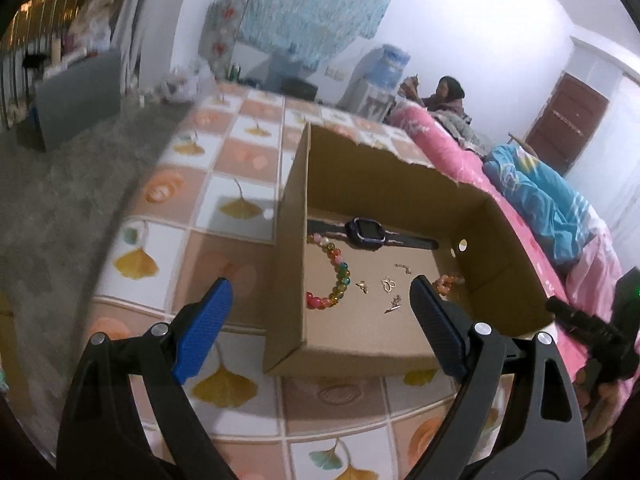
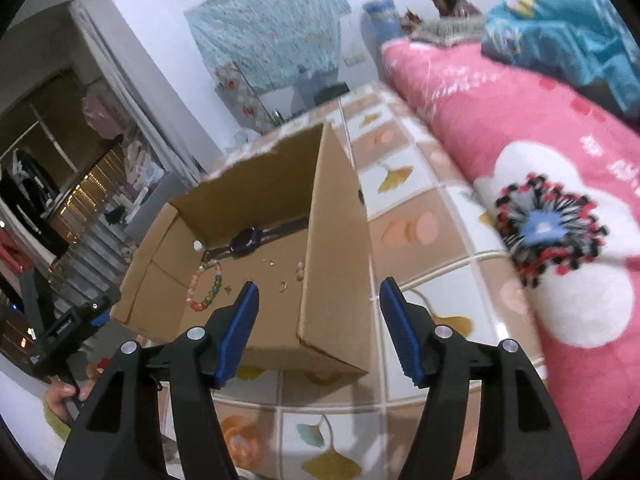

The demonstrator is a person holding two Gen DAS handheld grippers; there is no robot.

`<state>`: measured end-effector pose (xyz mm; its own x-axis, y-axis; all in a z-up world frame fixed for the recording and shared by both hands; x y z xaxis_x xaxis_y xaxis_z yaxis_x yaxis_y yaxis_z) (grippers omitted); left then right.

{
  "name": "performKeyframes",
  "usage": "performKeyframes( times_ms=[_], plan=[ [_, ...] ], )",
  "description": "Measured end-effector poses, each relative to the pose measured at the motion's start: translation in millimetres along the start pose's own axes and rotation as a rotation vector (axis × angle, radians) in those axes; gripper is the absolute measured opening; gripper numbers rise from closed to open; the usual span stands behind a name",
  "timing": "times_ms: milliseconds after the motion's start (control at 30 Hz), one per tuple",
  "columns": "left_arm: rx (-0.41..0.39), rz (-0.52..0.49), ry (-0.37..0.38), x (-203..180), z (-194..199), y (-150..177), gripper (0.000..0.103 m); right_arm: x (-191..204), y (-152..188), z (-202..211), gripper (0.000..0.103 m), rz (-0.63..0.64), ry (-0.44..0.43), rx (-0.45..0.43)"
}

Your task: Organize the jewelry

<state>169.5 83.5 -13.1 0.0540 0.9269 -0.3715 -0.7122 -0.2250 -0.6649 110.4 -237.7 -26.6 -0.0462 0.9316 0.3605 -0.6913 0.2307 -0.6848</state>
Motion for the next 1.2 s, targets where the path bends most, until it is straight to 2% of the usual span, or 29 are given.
performKeyframes(
  times_ms=[100, 200, 333, 467, 533, 667, 767, 1000, 1200],
  plan=[
    [-0.05, -0.071, -0.005, -5.6, 25.9, 6.2, 0.088, 7.3, 6.6, 25.5, 0.071, 0.067, 0.0, -0.053],
    [-0.094, -0.132, -0.01, -12.3, 45.6, 14.8, 0.091, 27.0, 26.4, 36.6, 0.079, 0.169, -0.007, -0.048],
    [-0.124, -0.197, -0.001, -28.2, 60.6, 31.5, 0.095, 48.1, 59.4, 19.8, 0.081, 0.251, 0.002, 0.063],
    [-0.089, -0.21, 0.033, -43.1, 54.1, 53.0, 0.095, 64.5, 82.9, -6.7, 0.081, 0.233, -0.01, 0.167],
    [-0.059, -0.213, 0.013, -46.0, 46.1, 62.3, 0.095, 70.8, 86.5, -17.1, 0.081, 0.233, 0.003, 0.193],
    [-0.032, -0.225, -0.041, -43.5, 31.6, 68.3, 0.095, 79.0, 85.5, -30.2, 0.084, 0.232, 0.027, 0.214],
    [-0.036, -0.217, -0.064, -38.9, 27.7, 65.7, 0.095, 76.8, 78.1, -37.6, 0.084, 0.228, 0.04, 0.219],
    [-0.078, -0.212, -0.113, -30.9, 28.0, 59.0, 0.095, 68.6, 59.5, -48.1, 0.084, 0.153, 0.01, 0.22],
    [-0.102, -0.235, -0.11, -41.1, 32.4, 62.0, 0.095, 59.3, 44.9, -52.7, 0.084, 0.163, 0.043, 0.189]
  ],
)
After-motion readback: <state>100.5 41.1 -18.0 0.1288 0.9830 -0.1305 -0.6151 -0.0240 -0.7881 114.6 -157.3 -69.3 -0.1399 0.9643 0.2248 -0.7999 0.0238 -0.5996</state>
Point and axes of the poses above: each gripper's, at about its wrist camera, not at the fingertips, and z roughly against the way its jaws point, x to its left, y to its underside, the point moved 10 cm from there along -z, roughly the way its jaws point, and after that the axes turned 3 degrees about z, right-handed, at the moved point
